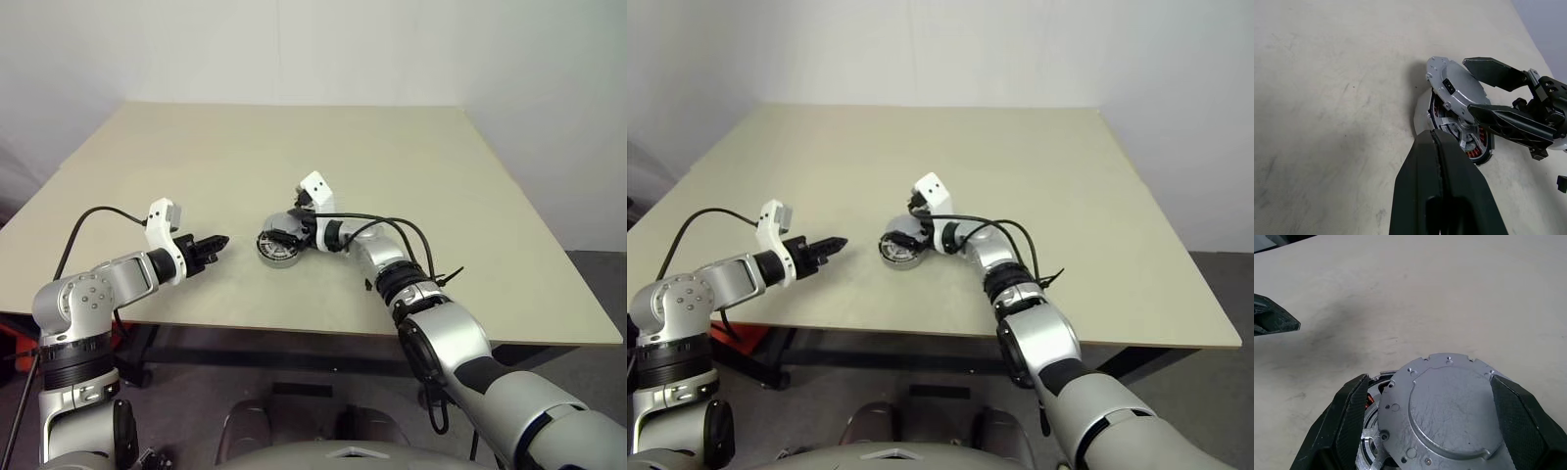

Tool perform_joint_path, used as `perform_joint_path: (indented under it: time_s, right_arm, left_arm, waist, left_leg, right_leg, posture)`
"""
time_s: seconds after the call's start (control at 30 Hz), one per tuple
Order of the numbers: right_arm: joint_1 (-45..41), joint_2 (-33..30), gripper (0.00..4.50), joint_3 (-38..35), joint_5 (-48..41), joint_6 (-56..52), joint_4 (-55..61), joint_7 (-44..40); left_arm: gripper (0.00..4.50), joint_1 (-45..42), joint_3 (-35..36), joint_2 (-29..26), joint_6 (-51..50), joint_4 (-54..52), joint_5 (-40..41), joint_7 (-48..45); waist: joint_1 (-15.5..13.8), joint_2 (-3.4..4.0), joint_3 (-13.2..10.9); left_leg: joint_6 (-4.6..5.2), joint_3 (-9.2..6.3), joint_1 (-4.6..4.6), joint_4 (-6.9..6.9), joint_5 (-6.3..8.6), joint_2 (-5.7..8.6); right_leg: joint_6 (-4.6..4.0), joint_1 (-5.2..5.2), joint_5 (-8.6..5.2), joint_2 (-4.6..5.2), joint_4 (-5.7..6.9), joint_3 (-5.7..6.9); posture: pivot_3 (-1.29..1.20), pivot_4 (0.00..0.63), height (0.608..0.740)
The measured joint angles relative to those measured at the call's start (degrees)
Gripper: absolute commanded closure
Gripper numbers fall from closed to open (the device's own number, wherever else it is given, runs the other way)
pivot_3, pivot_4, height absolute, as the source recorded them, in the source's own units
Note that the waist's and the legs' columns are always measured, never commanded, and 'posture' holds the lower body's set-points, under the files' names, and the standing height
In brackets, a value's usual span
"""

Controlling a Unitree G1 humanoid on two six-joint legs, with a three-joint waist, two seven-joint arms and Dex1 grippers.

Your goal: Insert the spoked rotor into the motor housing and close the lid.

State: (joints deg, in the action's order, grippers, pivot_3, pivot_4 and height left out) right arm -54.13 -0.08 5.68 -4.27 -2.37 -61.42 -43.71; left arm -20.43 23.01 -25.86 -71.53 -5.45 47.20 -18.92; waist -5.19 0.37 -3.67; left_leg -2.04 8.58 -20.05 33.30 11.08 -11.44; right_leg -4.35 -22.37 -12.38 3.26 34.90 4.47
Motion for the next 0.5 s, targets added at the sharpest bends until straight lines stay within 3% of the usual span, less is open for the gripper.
perform_joint_path:
  time_s: [0.5]
  right_arm:
    - [-5.2, 0.0, 0.04, -2.8, 0.9, 2.0, -5.2, 2.6]
  left_arm:
    - [4.50, 0.5, -0.2, 1.5, 0.0, -0.6, 0.2, 0.9]
  waist:
    - [0.1, 0.01, 0.0]
  left_leg:
    - [0.00, 0.00, -0.02, 0.00, 0.00, -0.01]
  right_leg:
    - [-0.01, -0.02, 0.00, 0.00, 0.00, 0.00]
  posture:
    - [0.00, 0.000, 0.740]
